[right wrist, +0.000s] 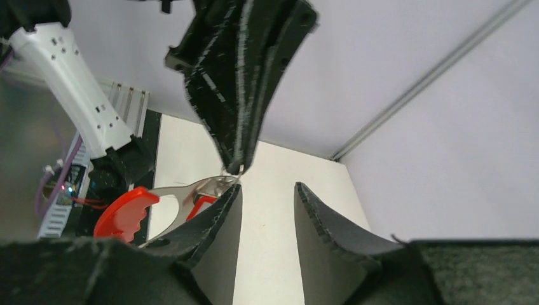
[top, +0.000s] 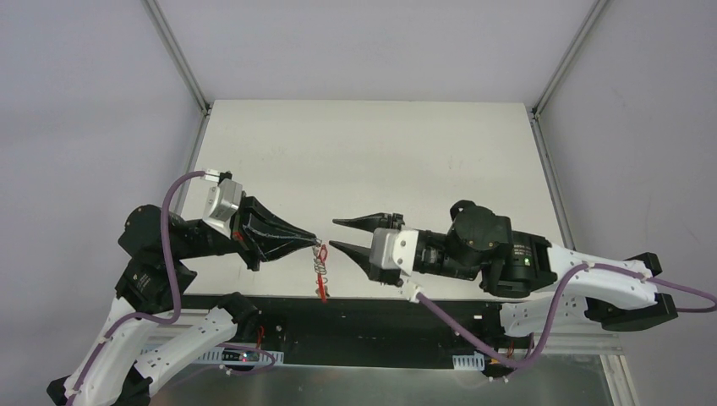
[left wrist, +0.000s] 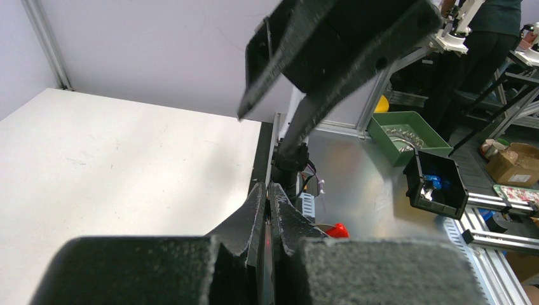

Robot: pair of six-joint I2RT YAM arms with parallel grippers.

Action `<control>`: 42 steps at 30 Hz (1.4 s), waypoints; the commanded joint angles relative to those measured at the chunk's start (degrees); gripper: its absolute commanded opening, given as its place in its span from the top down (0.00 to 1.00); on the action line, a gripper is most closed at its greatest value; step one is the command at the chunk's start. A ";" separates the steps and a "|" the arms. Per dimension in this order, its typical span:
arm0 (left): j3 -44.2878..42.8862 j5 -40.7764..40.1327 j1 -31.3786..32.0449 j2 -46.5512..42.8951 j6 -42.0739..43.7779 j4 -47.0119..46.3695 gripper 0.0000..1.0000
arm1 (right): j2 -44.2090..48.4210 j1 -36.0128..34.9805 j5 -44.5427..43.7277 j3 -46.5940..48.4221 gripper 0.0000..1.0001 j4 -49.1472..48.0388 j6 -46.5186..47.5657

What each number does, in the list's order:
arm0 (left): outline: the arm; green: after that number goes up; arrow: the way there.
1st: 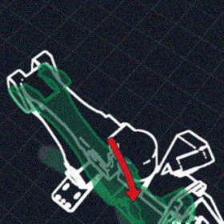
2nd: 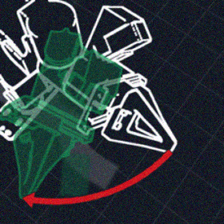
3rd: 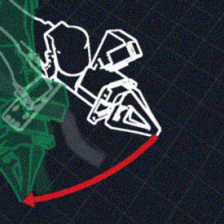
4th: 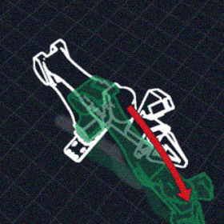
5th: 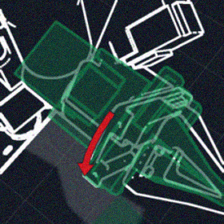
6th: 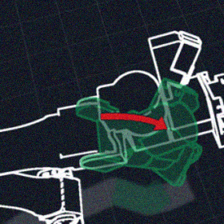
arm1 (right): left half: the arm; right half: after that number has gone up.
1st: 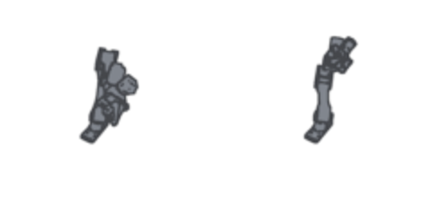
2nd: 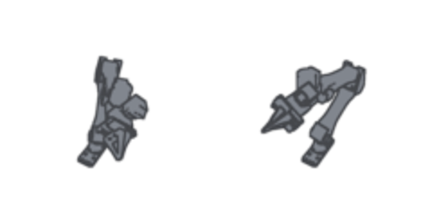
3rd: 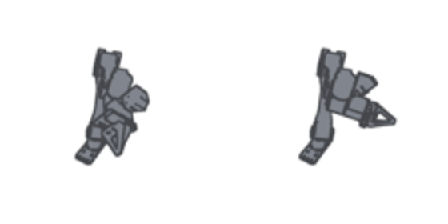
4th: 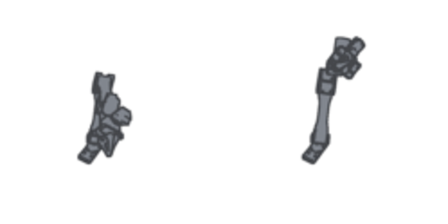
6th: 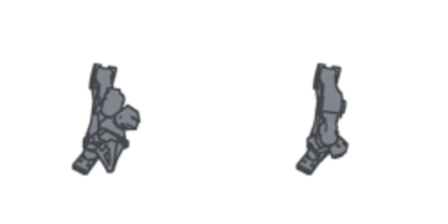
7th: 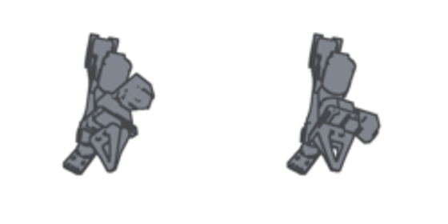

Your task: Put the keys on the keyring

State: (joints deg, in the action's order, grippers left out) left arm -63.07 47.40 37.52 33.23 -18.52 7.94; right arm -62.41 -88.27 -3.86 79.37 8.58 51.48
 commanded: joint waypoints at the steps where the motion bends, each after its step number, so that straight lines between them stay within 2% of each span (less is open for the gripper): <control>1: -1.74 -0.22 0.19 -0.85 0.47 -2.93 1.00 | 0.01 -0.24 -9.74 7.05 0.61 0.82 -12.27; 10: -2.11 0.81 0.14 -0.85 -1.32 -5.71 1.00 | -2.63 0.56 -12.42 14.29 0.63 12.08 -29.08; 14: -1.76 1.17 0.18 -1.17 -3.09 -7.66 1.00 | -3.98 1.64 -7.89 17.69 0.68 17.54 -36.00; 23: -0.64 0.79 0.19 -2.62 -7.15 -14.52 1.00 | -4.54 4.73 3.16 18.45 0.67 20.50 -44.51; 30: 0.14 0.53 0.19 -3.14 -10.49 -18.72 1.00 | -5.44 5.04 11.86 17.72 0.66 15.93 -46.59; 42: 1.90 -1.46 0.19 -4.47 -12.93 -23.06 1.00 | -6.15 5.04 13.22 15.51 0.68 5.53 -44.49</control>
State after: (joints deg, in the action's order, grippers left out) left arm -61.60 47.40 37.52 29.82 -29.61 -8.93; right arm -68.12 -83.37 7.84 94.59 20.80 6.26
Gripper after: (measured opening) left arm 0.006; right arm 0.317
